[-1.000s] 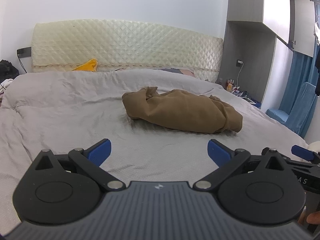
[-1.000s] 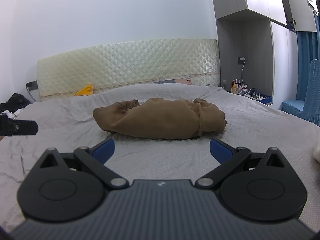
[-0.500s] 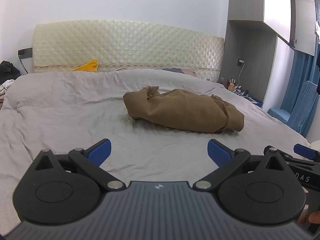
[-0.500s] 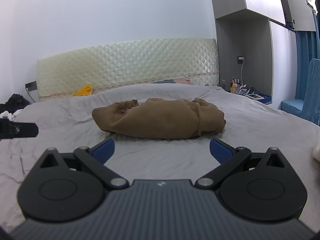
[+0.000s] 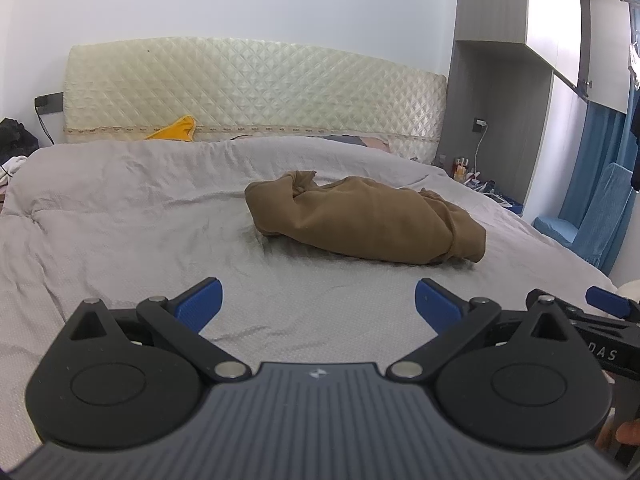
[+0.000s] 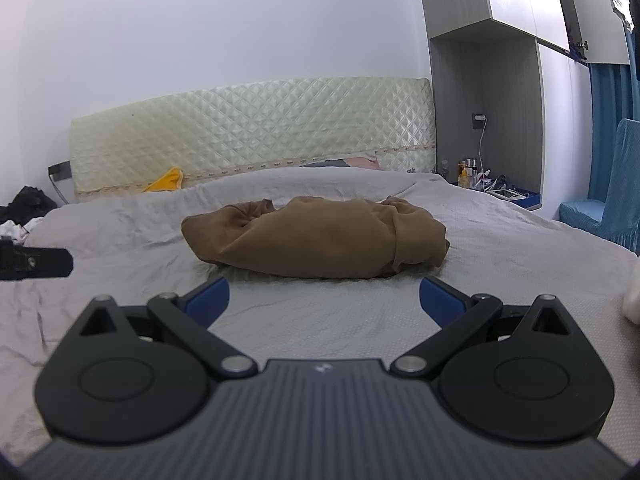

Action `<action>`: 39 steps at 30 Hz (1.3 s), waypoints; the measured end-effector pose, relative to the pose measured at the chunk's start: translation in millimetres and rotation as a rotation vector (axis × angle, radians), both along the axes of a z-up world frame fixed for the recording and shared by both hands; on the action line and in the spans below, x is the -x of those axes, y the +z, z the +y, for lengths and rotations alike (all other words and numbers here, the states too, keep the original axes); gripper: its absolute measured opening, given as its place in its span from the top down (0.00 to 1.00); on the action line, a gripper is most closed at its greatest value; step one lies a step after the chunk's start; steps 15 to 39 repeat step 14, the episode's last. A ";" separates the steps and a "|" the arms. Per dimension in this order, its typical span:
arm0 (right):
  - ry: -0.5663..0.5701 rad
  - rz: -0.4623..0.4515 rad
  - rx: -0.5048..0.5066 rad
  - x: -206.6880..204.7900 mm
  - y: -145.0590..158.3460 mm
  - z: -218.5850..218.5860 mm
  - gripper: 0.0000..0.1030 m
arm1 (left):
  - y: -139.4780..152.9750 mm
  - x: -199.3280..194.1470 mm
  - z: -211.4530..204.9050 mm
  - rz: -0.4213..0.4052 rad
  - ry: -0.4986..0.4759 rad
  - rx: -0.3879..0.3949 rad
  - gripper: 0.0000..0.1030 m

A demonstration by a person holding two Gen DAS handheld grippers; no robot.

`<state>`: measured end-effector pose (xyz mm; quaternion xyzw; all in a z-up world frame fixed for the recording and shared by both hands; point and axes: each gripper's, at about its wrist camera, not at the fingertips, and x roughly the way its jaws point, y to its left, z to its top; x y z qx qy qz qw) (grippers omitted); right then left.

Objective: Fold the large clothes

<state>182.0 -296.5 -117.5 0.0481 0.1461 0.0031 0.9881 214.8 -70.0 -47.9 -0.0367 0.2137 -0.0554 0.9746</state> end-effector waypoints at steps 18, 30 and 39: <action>-0.001 0.002 0.000 -0.2 0.4 0.2 0.00 | -1.1 -1.0 2.4 0.002 0.002 -0.002 0.00; -0.001 0.002 0.000 -0.2 0.4 0.2 0.00 | -1.1 -1.0 2.4 0.002 0.002 -0.002 0.00; -0.001 0.002 0.000 -0.2 0.4 0.2 0.00 | -1.1 -1.0 2.4 0.002 0.002 -0.002 0.00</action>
